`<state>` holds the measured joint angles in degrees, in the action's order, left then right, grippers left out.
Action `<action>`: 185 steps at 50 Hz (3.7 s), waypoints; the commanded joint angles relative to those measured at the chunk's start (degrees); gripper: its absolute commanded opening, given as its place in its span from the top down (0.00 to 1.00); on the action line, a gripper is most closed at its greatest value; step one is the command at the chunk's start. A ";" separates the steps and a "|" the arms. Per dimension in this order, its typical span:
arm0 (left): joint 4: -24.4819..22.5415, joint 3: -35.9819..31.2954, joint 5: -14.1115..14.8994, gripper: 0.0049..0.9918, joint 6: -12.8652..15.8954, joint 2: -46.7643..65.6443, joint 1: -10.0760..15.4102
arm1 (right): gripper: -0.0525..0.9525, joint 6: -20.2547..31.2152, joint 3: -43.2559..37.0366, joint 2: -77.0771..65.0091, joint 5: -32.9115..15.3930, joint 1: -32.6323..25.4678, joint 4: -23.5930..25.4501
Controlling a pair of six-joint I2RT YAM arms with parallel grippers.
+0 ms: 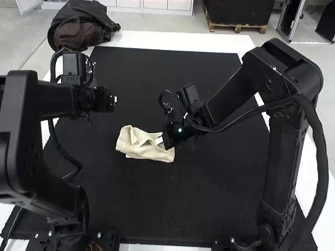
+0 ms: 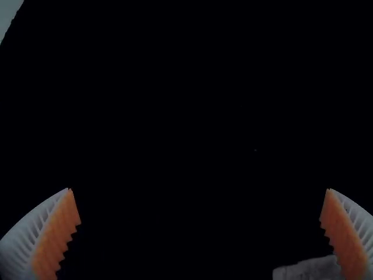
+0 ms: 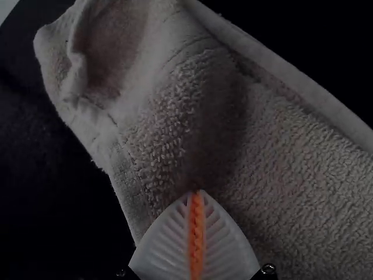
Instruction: Fold the towel.
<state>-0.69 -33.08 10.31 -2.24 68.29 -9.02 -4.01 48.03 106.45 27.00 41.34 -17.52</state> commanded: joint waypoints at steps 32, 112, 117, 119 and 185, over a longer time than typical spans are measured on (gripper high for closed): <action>-0.28 0.91 -0.02 0.02 -0.31 -0.97 -0.74 | 0.97 0.50 5.14 3.23 -0.11 4.89 -0.85; -0.81 2.67 -0.02 0.02 -0.75 -0.97 -1.18 | 0.53 4.98 15.07 2.27 -3.54 9.72 10.57; -0.81 2.67 -0.11 0.02 -0.75 -0.97 -1.36 | 0.49 5.33 16.04 3.41 -3.71 9.72 10.57; -0.98 2.67 -0.11 0.02 -0.75 -0.88 -1.53 | 0.49 5.42 16.48 3.85 -3.71 9.72 10.57; -1.86 2.67 -0.02 0.02 -0.66 -0.88 -2.15 | 0.97 6.74 20.61 10.88 -3.98 11.83 10.31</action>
<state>-2.20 -30.44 10.31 -2.46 68.27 -10.66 2.22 66.98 116.88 23.09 52.40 -6.94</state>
